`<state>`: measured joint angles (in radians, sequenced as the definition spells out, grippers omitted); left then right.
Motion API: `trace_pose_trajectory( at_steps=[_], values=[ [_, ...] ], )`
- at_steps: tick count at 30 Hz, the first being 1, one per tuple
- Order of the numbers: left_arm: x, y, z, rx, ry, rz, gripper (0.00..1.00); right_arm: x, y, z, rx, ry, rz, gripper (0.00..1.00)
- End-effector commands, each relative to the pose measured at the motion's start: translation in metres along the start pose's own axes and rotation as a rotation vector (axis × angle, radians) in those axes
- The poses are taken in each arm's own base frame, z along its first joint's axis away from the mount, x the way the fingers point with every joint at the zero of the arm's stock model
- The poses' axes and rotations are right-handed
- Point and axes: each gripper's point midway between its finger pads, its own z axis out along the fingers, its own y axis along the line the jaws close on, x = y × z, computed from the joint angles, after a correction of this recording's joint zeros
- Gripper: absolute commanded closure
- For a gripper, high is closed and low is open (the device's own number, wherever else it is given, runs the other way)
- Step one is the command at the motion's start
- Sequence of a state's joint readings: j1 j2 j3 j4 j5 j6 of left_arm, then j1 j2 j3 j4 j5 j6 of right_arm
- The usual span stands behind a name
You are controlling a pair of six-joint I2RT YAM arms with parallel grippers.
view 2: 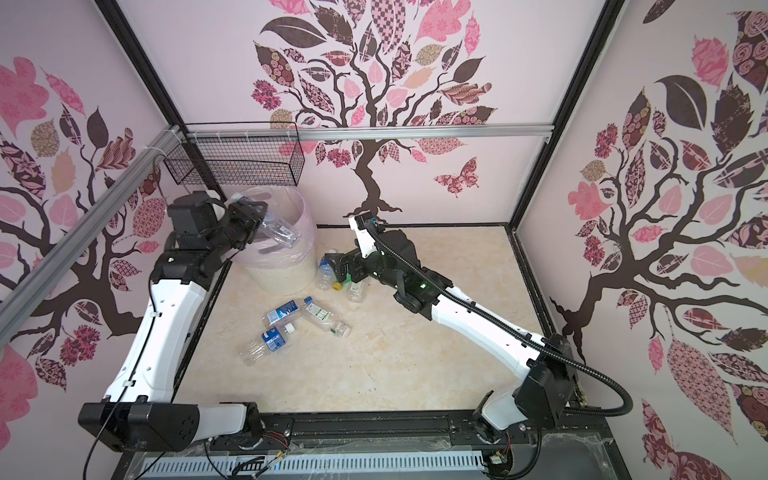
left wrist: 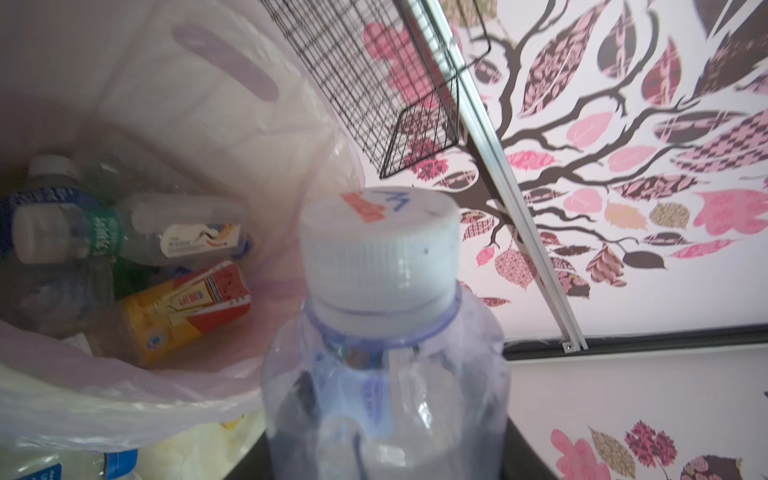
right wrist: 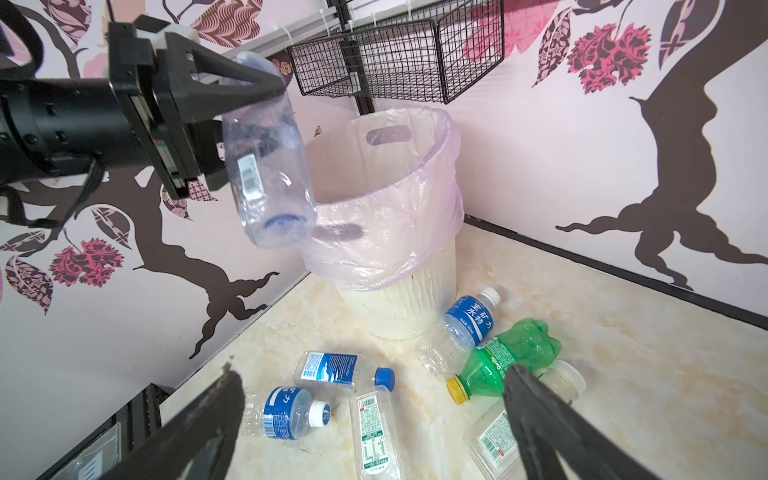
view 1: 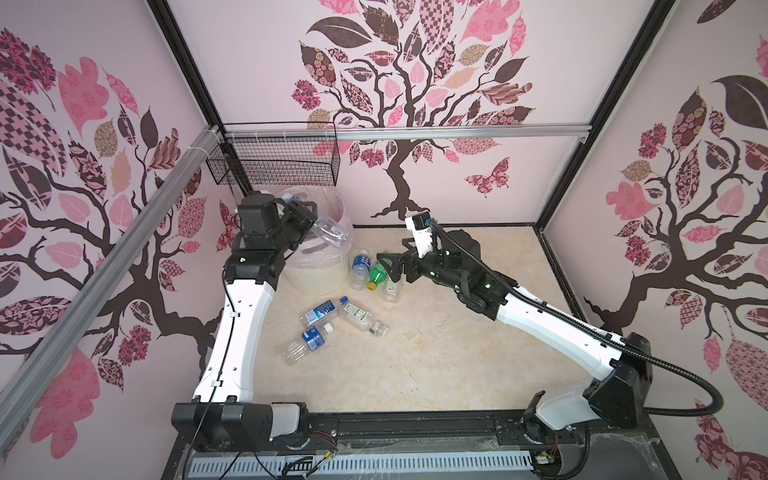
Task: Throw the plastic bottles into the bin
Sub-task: 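Carry the bottle over the bin with the left gripper and release it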
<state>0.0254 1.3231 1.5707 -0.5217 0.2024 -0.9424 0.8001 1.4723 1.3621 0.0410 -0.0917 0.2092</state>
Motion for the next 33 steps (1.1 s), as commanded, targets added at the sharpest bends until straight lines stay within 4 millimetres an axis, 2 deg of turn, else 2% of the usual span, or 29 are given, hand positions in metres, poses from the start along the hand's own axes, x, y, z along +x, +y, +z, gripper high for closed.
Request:
trace_pose_trajectory(
  at_steps=[1,4,6,9,11,14,17,19,20,22,24,28,33],
  values=[
    [-0.042,-0.03,-0.026,0.075,-0.094,0.005,0.5,-0.014,0.009,0.006,-0.031,-0.019,-0.004,0.0],
    [-0.076,-0.051,-0.044,0.135,-0.193,-0.009,0.5,-0.014,0.01,0.008,-0.039,-0.017,0.003,0.0],
    [-0.092,-0.065,-0.056,0.158,-0.247,0.002,0.5,-0.011,0.01,0.008,-0.038,-0.013,0.006,0.01],
    [-0.105,-0.082,-0.067,0.2,-0.296,0.021,0.5,-0.006,0.007,0.006,-0.029,-0.005,0.005,0.01],
    [-0.108,-0.083,-0.061,0.214,-0.3,0.008,0.5,-0.001,0.005,0.006,-0.02,0.004,0.004,0.01],
    [-0.105,-0.061,-0.031,0.168,-0.27,-0.027,0.5,0.002,0.004,0.005,-0.018,0.008,0.005,0.01],
    [-0.095,-0.029,0.011,0.1,-0.21,-0.05,0.5,0.005,0.004,0.004,-0.023,0.016,0.011,0.01],
    [-0.084,-0.001,0.042,0.022,-0.13,-0.089,0.39,0.007,0.004,0.002,-0.022,0.02,0.013,0.01],
    [-0.079,0.008,0.052,-0.005,-0.09,-0.105,0.35,0.009,0.004,0.002,-0.022,0.023,0.015,0.01],
    [-0.07,0.023,0.062,-0.055,-0.04,-0.12,0.2,0.011,0.004,-0.001,-0.021,0.026,0.02,0.0],
    [-0.068,0.023,0.06,-0.043,-0.042,-0.125,0.04,0.014,0.003,-0.004,-0.018,0.026,0.024,0.01],
    [-0.071,0.0,0.035,0.024,-0.071,-0.074,0.03,0.018,0.001,-0.006,-0.015,0.031,0.029,0.01],
    [-0.068,-0.017,0.008,0.062,-0.083,-0.025,0.03,0.022,0.002,-0.006,-0.026,0.036,0.048,0.0]
  ],
)
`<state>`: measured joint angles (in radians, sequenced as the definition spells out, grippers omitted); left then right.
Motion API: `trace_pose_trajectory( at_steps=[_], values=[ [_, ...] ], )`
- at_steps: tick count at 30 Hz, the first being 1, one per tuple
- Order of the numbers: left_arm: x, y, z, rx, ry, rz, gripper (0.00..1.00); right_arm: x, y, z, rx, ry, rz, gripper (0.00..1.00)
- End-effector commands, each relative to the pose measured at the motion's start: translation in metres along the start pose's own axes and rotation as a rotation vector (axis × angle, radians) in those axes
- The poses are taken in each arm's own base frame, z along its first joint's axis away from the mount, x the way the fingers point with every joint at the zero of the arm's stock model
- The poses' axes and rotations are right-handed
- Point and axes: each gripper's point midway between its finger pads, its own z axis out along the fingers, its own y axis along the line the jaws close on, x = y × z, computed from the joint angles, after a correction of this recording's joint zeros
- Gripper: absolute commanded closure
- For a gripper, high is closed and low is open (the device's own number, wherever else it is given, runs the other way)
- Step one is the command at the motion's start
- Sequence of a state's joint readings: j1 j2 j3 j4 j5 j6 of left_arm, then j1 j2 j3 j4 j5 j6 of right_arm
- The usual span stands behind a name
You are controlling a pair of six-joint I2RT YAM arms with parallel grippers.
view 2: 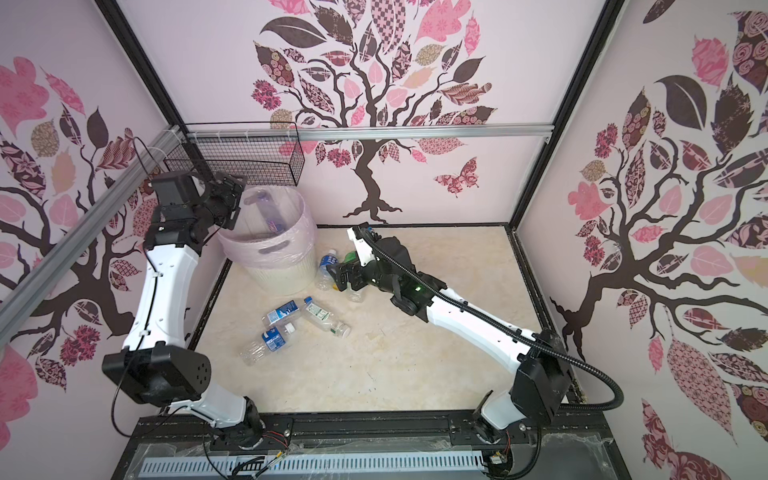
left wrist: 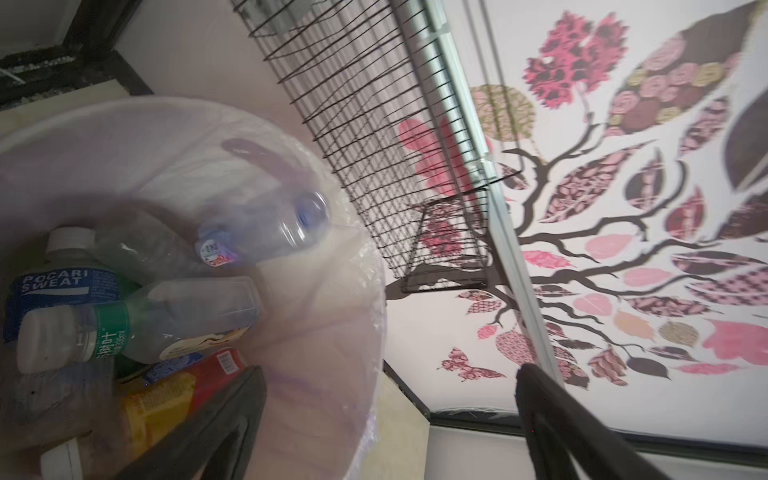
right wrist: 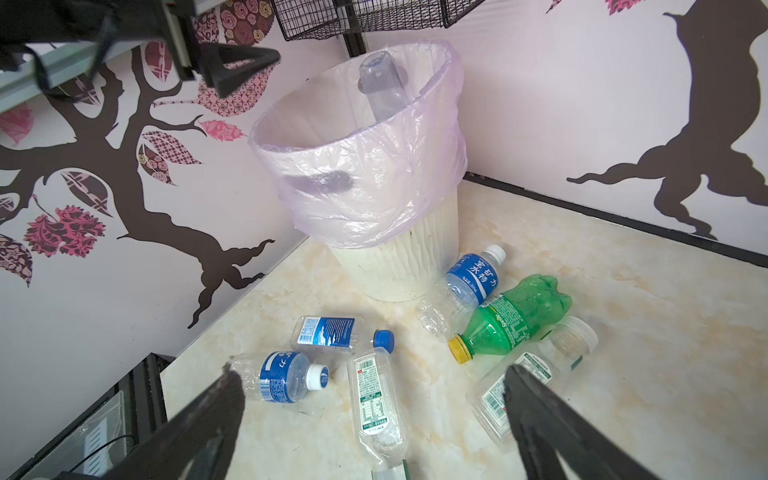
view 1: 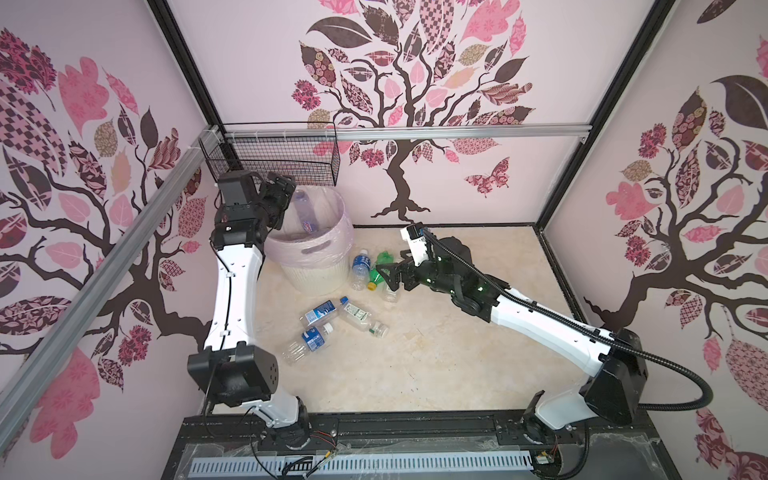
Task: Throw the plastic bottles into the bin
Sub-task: 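Carry the bottle over the bin with the left gripper and release it, then lower the right gripper toward the clear green-label bottle while the left returns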
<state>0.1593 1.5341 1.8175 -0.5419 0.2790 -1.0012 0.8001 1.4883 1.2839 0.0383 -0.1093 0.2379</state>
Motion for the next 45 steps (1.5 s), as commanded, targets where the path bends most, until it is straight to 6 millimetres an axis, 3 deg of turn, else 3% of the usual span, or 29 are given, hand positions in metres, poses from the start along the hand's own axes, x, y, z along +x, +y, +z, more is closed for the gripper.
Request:
trace_pose_trajectory(
  at_steps=[1,6,14,20,26,30,34,40,45],
  values=[
    [-0.001,-0.026,-0.029,0.082,-0.023,0.067,0.03,-0.021,0.013,-0.017,-0.038,-0.062,0.012,0.0],
    [0.016,-0.029,-0.037,0.104,0.008,0.084,0.03,-0.018,0.01,-0.017,-0.023,-0.05,0.027,0.0],
    [0.074,-0.035,-0.035,0.119,0.124,0.155,0.03,-0.01,-0.003,-0.019,0.044,-0.03,0.047,0.01],
    [0.107,-0.029,-0.037,0.124,0.192,0.175,0.03,0.006,-0.031,-0.019,0.192,0.011,0.07,0.01],
    [0.156,-0.025,-0.042,0.121,0.289,0.257,0.03,0.029,-0.062,-0.017,0.338,0.069,0.107,0.01],
    [0.197,-0.019,-0.046,0.119,0.361,0.31,0.03,0.05,-0.092,-0.012,0.416,0.102,0.19,0.01],
    [0.229,-0.007,-0.048,0.111,0.436,0.336,0.03,0.084,-0.114,0.005,0.43,0.171,0.241,0.01],
    [0.26,0.026,-0.056,0.104,0.516,0.35,0.03,0.134,-0.129,0.037,0.451,0.273,0.288,0.0],
    [0.273,0.054,-0.065,0.084,0.542,0.355,0.03,0.168,-0.135,0.06,0.443,0.336,0.335,0.02]
  ],
)
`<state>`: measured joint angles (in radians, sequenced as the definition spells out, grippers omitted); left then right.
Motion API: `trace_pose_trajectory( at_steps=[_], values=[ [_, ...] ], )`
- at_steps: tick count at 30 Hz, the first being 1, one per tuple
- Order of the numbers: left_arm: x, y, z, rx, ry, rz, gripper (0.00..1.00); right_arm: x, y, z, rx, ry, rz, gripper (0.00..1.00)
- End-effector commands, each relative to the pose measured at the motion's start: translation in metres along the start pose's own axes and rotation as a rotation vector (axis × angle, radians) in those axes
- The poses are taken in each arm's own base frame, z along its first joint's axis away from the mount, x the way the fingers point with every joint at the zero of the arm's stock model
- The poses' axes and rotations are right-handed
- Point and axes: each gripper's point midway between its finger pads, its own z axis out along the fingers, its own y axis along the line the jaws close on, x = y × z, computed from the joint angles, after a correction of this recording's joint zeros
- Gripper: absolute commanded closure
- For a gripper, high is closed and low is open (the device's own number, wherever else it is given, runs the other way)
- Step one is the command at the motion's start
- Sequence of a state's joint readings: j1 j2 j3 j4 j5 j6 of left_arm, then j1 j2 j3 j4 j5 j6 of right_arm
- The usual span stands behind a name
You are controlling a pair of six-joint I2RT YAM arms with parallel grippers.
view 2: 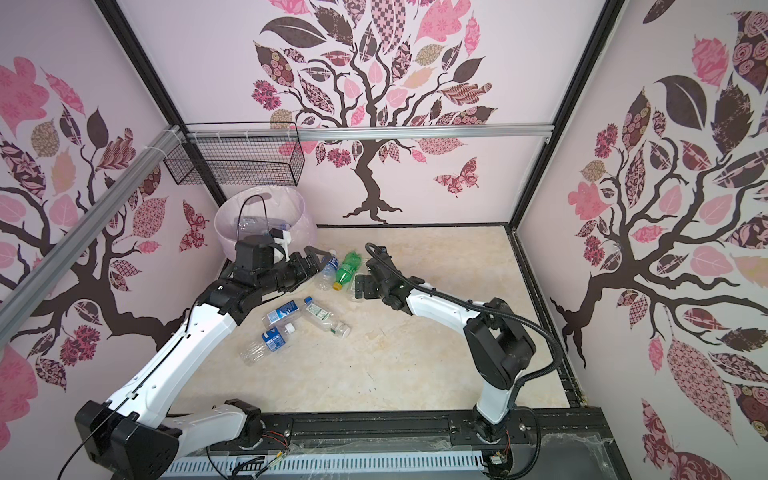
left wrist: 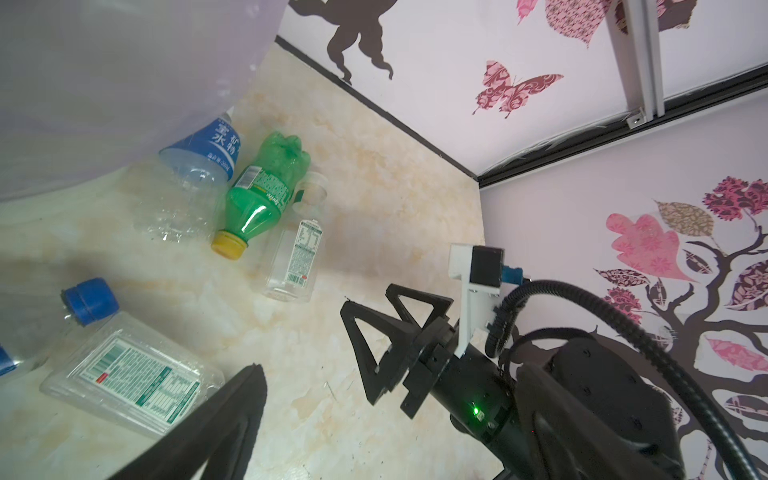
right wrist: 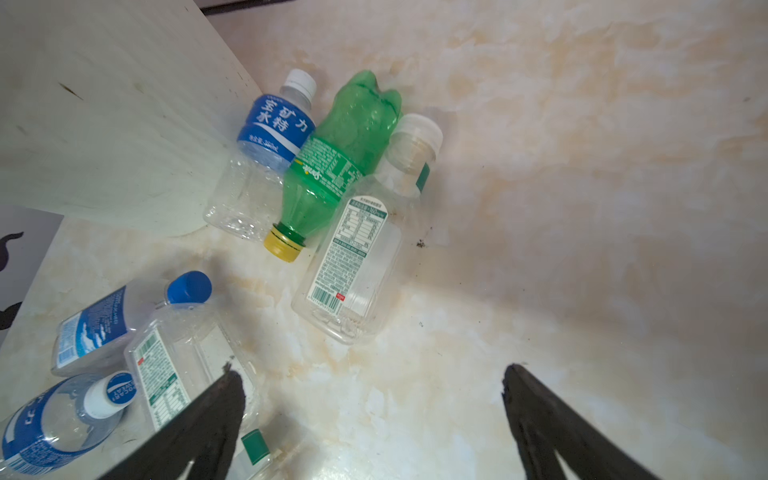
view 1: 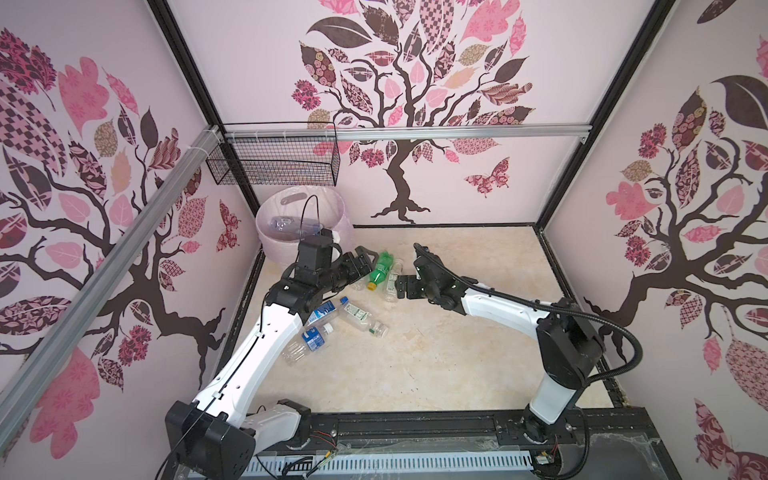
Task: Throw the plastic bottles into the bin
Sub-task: 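Lower the right gripper toward the clear green-label bottle while the left returns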
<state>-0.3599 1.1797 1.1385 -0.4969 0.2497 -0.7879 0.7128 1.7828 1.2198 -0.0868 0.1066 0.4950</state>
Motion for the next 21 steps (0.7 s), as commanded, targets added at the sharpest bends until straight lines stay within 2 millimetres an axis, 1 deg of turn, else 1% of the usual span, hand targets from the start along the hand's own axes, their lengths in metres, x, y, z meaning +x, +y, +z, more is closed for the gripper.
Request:
trace_pose_trajectory(
  at_steps=[1,7,15,18,21],
  values=[
    [0.007,0.001,-0.006,0.028,-0.013,0.048,0.03,0.011,0.008,0.021,-0.022,0.032,0.033,0.03],
    [0.021,0.016,-0.001,0.007,0.015,0.094,0.03,0.031,0.016,0.047,-0.003,0.08,0.026,0.06],
    [0.03,0.032,0.0,-0.028,0.012,0.138,0.03,0.033,0.029,0.071,0.006,0.097,0.058,0.08],
    [0.034,0.038,0.002,-0.031,0.008,0.139,0.03,0.038,0.026,0.082,0.037,0.11,0.076,0.1],
    [0.039,0.045,0.006,-0.035,0.014,0.138,0.03,0.043,0.016,0.092,0.099,0.122,0.091,0.13]
  ],
)
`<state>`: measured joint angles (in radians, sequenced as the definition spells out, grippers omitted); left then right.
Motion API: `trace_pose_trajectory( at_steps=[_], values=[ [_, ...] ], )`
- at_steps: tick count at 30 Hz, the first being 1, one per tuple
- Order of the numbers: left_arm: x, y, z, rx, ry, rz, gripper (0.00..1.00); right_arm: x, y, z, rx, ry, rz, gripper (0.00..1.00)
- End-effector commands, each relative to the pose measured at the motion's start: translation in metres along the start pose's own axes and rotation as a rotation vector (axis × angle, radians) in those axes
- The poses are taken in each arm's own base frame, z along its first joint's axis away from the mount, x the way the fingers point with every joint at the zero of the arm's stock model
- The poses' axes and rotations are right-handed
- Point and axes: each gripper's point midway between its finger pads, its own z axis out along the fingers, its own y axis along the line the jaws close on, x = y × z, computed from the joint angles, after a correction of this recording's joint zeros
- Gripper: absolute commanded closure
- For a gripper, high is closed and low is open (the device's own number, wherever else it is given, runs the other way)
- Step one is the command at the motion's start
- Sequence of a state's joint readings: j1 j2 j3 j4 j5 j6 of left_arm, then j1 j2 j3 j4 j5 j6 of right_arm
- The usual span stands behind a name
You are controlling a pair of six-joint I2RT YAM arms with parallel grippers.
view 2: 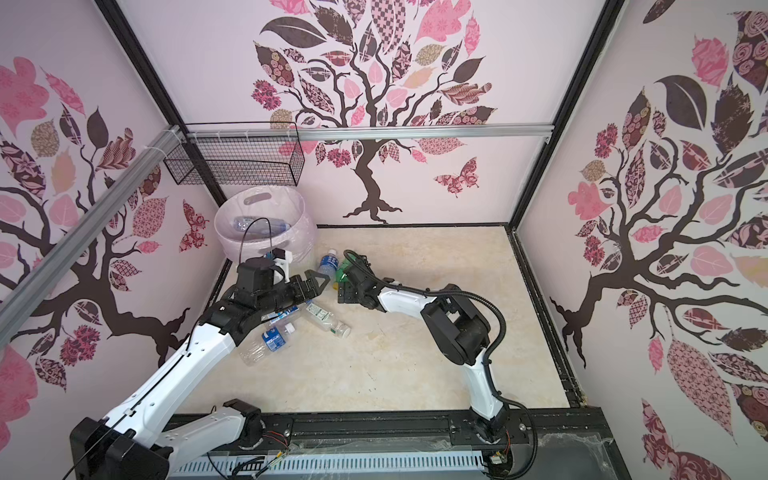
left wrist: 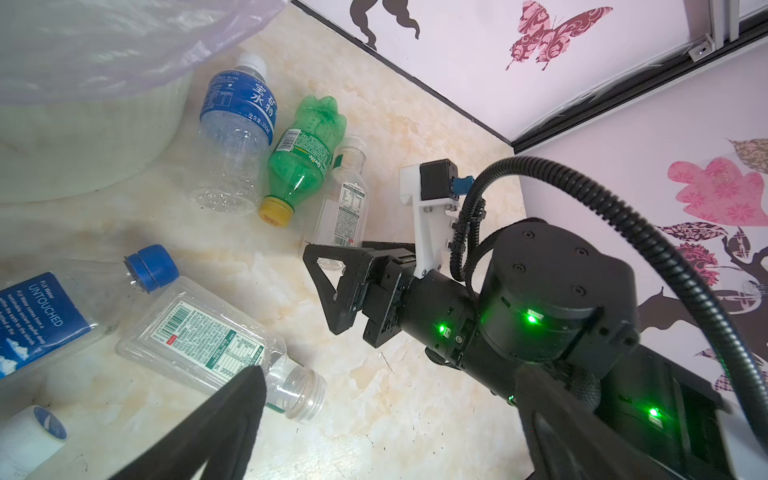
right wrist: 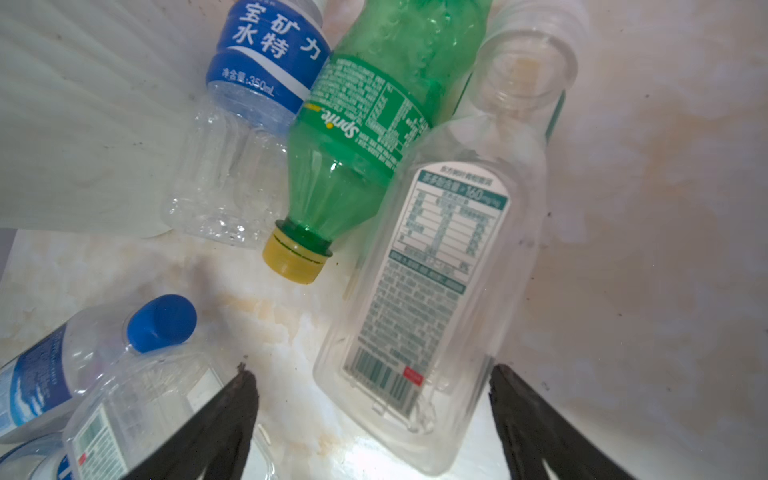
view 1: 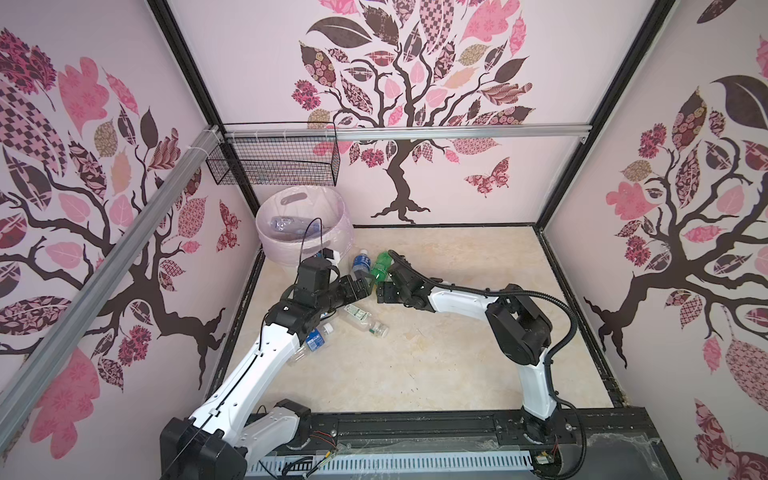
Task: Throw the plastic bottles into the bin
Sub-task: 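Lower the right gripper toward the clear green-label bottle while the left returns, then close the right gripper on the clear green-label bottle's body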
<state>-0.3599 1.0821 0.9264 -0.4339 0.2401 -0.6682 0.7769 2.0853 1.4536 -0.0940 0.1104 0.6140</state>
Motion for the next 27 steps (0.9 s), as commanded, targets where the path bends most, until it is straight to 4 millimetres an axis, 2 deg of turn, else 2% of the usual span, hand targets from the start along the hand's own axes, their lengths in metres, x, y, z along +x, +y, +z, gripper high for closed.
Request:
trace_pose_trajectory(
  at_steps=[1,5,12,22,27],
  values=[
    [0.003,0.004,0.004,0.003,-0.015,0.032,0.03,0.014,-0.021,0.02,0.103,0.038,0.032,0.14],
    [0.003,0.01,0.009,-0.017,-0.009,0.033,0.03,0.025,-0.03,0.028,0.127,0.053,0.05,0.18],
    [-0.001,0.017,0.006,0.0,-0.004,-0.007,0.03,0.038,-0.041,0.037,0.16,0.077,0.062,0.34],
    [0.0,0.024,0.011,0.006,0.009,-0.043,0.03,0.051,-0.048,0.025,0.153,0.095,0.081,0.43],
    [-0.003,0.028,0.011,0.0,0.004,-0.052,0.03,0.047,-0.048,0.015,0.147,0.09,0.054,0.44]
  ],
)
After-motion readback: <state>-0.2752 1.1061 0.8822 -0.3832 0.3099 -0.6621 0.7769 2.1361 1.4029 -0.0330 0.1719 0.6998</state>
